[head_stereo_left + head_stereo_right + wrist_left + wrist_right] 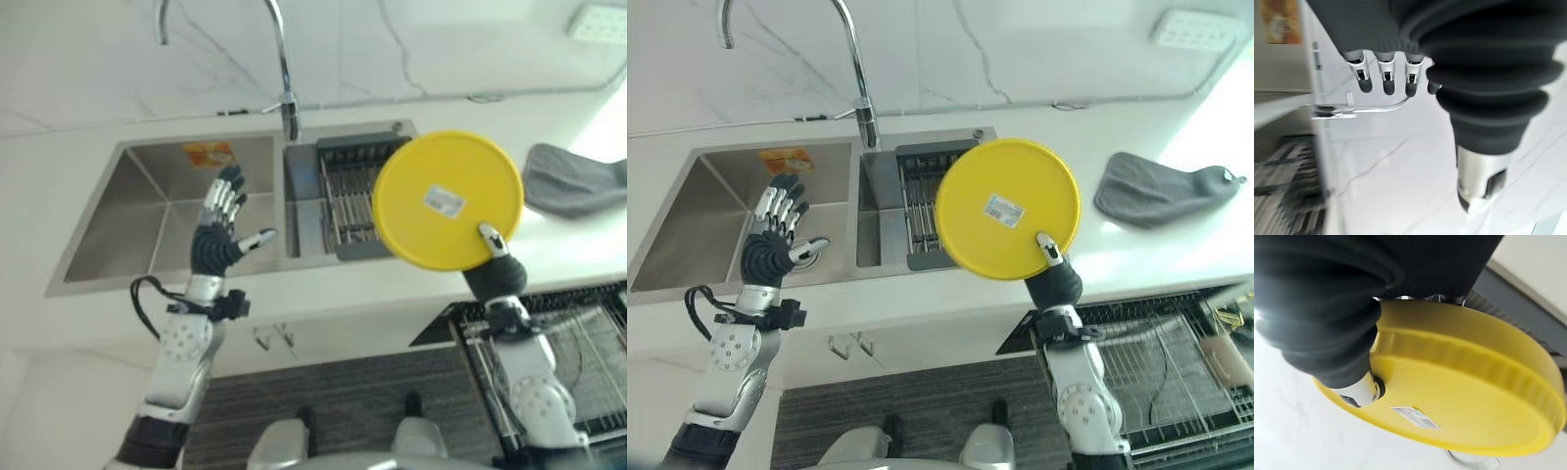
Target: Place the dishes in the dishwasher.
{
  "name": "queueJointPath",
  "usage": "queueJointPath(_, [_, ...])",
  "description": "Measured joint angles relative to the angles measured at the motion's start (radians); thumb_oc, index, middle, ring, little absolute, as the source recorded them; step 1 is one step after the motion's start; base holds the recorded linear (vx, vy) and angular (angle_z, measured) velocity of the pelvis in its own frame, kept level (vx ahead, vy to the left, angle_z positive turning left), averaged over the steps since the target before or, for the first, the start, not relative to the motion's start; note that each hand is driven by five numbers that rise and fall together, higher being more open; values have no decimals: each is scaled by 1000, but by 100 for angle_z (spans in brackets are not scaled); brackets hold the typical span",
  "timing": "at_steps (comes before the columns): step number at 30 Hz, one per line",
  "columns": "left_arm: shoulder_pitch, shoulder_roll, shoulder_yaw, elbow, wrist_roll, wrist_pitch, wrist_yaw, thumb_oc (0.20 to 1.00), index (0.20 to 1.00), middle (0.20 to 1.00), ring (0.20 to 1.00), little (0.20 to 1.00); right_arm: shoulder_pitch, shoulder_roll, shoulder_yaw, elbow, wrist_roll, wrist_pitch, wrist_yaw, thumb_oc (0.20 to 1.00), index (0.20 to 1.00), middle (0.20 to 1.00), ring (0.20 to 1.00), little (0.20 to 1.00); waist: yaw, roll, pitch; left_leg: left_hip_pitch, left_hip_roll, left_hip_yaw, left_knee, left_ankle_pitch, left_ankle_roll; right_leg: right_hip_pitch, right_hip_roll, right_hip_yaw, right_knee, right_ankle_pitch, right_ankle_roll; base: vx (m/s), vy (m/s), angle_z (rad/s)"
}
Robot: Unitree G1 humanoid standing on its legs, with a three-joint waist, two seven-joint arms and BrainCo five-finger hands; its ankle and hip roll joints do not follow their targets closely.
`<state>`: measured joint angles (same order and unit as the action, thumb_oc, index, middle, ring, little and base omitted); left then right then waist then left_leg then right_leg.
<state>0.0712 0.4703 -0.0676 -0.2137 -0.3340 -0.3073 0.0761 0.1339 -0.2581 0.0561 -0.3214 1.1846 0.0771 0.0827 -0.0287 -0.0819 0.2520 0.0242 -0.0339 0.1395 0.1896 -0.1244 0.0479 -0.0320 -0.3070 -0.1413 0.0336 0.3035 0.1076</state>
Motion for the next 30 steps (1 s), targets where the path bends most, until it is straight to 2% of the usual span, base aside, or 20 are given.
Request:
queueJointPath(1, [19, 4, 20, -13, 0, -2, 2, 1000, 1000, 1000, 1000, 1000, -31, -8, 17, 5, 2, 7, 5, 200, 200, 200, 200, 200, 39, 4, 2, 10, 25, 68, -17, 1, 14, -35, 28, -93, -20, 97, 19, -111, 288, -135])
queueJointPath(2, [15, 2, 27, -13, 0, 0, 3, 1000, 1000, 1000, 1000, 1000, -46, -11, 13, 16, 9, 6, 14, 200, 200, 200, 200, 200, 32, 19, 8, 5, 39, 78, -25, 7, 30, -44, 46, -120, 20, 46, 60, -108, 268, -103])
queueJointPath(3, [5, -3, 23, -26, 0, 0, 9, 1000, 1000, 1000, 1000, 1000, -67, -52, -2, 28, 15, 2, 10, 200, 200, 200, 200, 200, 17, 33, 3, 15, 52, 85, -84, 43, 46, -57, 100, -116, 166, -136, 58, -105, 219, -18])
queueJointPath(5, [-5, 3, 18, -67, 1, -1, 23, 1000, 1000, 1000, 1000, 1000, -107, -109, -41, 29, 15, -1, 9, 200, 200, 200, 200, 200, 16, 39, -1, 20, 63, 92, -156, 103, 58, -54, 169, -120, 301, -290, 23, -69, 80, -10])
queueJointPath(8, [-5, 3, 17, -88, 2, 2, 52, 1000, 1000, 1000, 1000, 1000, -128, -109, -64, 28, 16, -15, 8, 200, 200, 200, 200, 200, 30, 36, -7, 34, 52, 115, -225, 159, 39, 44, 207, -115, 234, -373, -7, -16, -51, -21])
queueJointPath(12, [-6, -3, 17, -88, 7, 6, 58, 1000, 1000, 1000, 1000, 1000, -123, -64, -53, 30, 16, -17, 3, 200, 200, 200, 200, 200, 62, 0, -28, 48, 26, 148, -222, 158, 24, 166, 210, -92, -3, -359, -15, -32, -201, -30])
queueJointPath(13, [-6, -3, 16, -89, 10, 11, 58, 1000, 1000, 1000, 1000, 1000, -127, -31, -50, 38, 16, -24, -4, 200, 200, 200, 200, 200, 64, -2, -29, 47, 43, 164, -221, 167, 13, 159, 219, -95, -15, -351, -20, -143, -563, -57])
queueJointPath(14, [-11, -3, 4, -89, 11, 23, 58, 1000, 1000, 1000, 1000, 1000, -124, 8, -26, 51, 16, -32, -12, 200, 200, 200, 200, 200, 61, -6, -30, 40, 76, 189, -213, 171, 3, 160, 215, -163, -32, -379, -19, -183, -791, -80])
queueJointPath(15, [-39, 0, -26, -89, 38, 31, 58, 1000, 1000, 1000, 1000, 1000, -114, 16, 1, 69, 16, -37, -11, 200, 200, 200, 200, 200, 63, 14, -35, 7, 139, 222, -205, 179, -18, 109, 173, -202, 53, -373, -9, -167, -732, -86])
queueJointPath(18, [-44, 30, -29, -81, 49, 40, 70, 1000, 1000, 1000, 1000, 1000, -78, 25, 36, 89, 16, -41, -1, 200, 200, 200, 200, 200, 59, -10, -53, 14, 188, 214, -228, 200, -85, 104, -7, -191, 2, -309, 43, -129, -639, -62])
queueJointPath(19, [-46, 36, -33, -69, 49, 52, 79, 1000, 1000, 1000, 1000, 1000, -75, 28, 45, 108, 15, -43, -6, 200, 200, 200, 200, 200, 52, -16, -58, 16, 201, 202, -237, 214, -108, 98, -19, -159, -18, -288, 70, -167, -764, -36])
queueJointPath(20, [-49, 46, -36, -69, 50, 54, 79, 1000, 1000, 1000, 1000, 1000, -60, 28, 54, 108, 15, -44, 0, 200, 200, 200, 200, 200, 41, -33, -66, 14, 229, 187, -246, 240, -145, 91, 11, -122, -48, -276, 78, -171, -840, 13])
queueJointPath(21, [-38, 0, -65, -54, 63, 65, 81, 1000, 1000, 1000, 1000, 1000, -48, -13, 45, 130, 16, -44, 1, 200, 200, 200, 200, 200, 17, 18, -81, 14, 334, 104, -276, 270, -204, 79, 158, -110, -32, -259, 57, -240, -1097, -31])
queueJointPath(22, [-25, -45, -79, -53, 80, 70, 81, 1000, 1000, 1000, 1000, 1000, -53, -76, 38, 128, 19, -43, 0, 200, 200, 200, 200, 200, 29, 97, -82, 16, 412, 30, -274, 271, -151, 66, 269, -81, -44, -258, -3, -175, -827, -48])
queueJointPath(23, [-10, -83, -82, -61, 79, 66, 81, 1000, 1000, 1000, 1000, 1000, -55, -101, 6, 122, 27, -20, -6, 200, 200, 200, 200, 200, 16, 112, -82, -22, 443, 56, -224, 325, -85, 35, 300, -69, -24, -286, -55, -169, -748, -96])
queueJointPath(24, [2, -107, -84, -64, 79, 57, 81, 1000, 1000, 1000, 1000, 1000, -50, -100, -12, 118, 38, -21, -7, 200, 200, 200, 200, 200, 17, 99, -80, -20, 445, 114, -213, 353, -60, 22, 298, -42, -19, -289, -72, -73, -359, -75])
queueJointPath(25, [21, -107, -92, -54, 80, 58, 79, 1000, 1000, 1000, 1000, 1000, -49, -97, -28, 116, 55, -26, -15, 200, 200, 200, 200, 200, 10, 89, -81, -9, 403, 122, -210, 373, -83, 31, 305, -38, -33, -276, -87, -88, -428, -42])
queueJointPath(26, [27, -107, -95, -51, 81, 58, 79, 1000, 1000, 1000, 1000, 1000, -38, -117, -32, 105, 60, -40, -15, 200, 200, 200, 200, 200, -21, 92, -82, -26, 403, 141, -204, 420, -113, 35, 312, -56, -39, -271, -88, -67, -340, -9])
queueJointPath(28, [39, -104, -94, -55, 80, 40, 79, 1000, 1000, 1000, 1000, 1000, -32, -121, -31, 100, 62, -44, -21, 200, 200, 200, 200, 200, -16, 82, -79, -28, 417, 145, -200, 513, -166, 68, 323, -69, -74, -268, -120, -42, -216, 18])
queueJointPath(30, [43, -87, -93, -57, 80, 38, 79, 1000, 1000, 1000, 1000, 1000, -33, -124, -4, 80, 63, -44, -23, 200, 200, 200, 200, 200, -11, 67, -76, -21, 327, 138, -171, 420, -221, 100, 309, -84, -121, -256, -134, 14, -61, 29])
